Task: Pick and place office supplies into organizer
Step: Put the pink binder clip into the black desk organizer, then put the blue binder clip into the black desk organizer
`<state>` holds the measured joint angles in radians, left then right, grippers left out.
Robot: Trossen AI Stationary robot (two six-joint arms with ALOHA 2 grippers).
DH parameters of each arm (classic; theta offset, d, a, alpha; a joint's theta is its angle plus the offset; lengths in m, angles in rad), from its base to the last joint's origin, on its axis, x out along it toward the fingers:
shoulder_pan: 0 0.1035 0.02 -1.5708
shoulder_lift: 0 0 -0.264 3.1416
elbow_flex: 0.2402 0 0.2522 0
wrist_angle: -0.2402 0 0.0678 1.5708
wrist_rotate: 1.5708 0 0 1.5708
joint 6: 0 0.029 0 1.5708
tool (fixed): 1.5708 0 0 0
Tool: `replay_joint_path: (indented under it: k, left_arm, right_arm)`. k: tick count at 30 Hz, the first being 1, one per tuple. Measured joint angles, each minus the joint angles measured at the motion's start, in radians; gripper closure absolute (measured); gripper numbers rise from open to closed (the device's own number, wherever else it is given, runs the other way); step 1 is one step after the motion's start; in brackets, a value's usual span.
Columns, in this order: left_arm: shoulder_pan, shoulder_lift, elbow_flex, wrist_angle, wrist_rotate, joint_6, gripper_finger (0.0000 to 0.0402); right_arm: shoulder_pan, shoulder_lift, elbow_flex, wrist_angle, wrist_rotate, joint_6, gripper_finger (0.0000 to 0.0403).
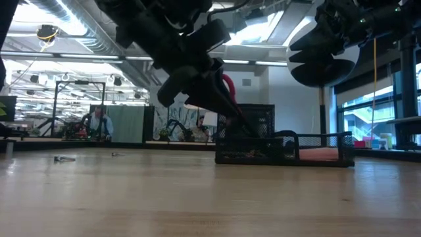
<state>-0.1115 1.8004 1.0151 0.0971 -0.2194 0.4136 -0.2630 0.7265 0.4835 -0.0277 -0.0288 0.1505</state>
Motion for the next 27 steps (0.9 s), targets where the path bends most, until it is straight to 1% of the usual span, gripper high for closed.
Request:
replay_joint_path:
  k: [4, 17, 21, 24, 27]
  left_arm:
    - [0.0, 0.0, 0.005, -0.002, 0.0, 0.001, 0.0311]
    - [-0.001, -0.003, 0.006, -0.009, -0.032, -0.011, 0.0313]
    - [-0.007, -0.031, 0.006, -0.025, -0.042, -0.013, 0.0307]
    - [-0.011, -0.064, 0.007, -0.056, -0.044, -0.046, 0.03]
    - [-0.012, -0.099, 0.007, -0.123, -0.045, -0.078, 0.0292]
  right_arm:
    - [0.0, 0.0, 0.0, 0.0, 0.0, -0.001, 0.0185]
    - [0.0, 0.0, 0.0, 0.0, 0.0, -0.002, 0.0185]
    - [0.0, 0.0, 0.0, 0.0, 0.0, -0.002, 0.0185]
    - [0.0, 0.0, 0.0, 0.0, 0.0, -0.002, 0.0185]
    - [0.0, 0.0, 0.0, 0.001, 0.0, -0.005, 0.0185]
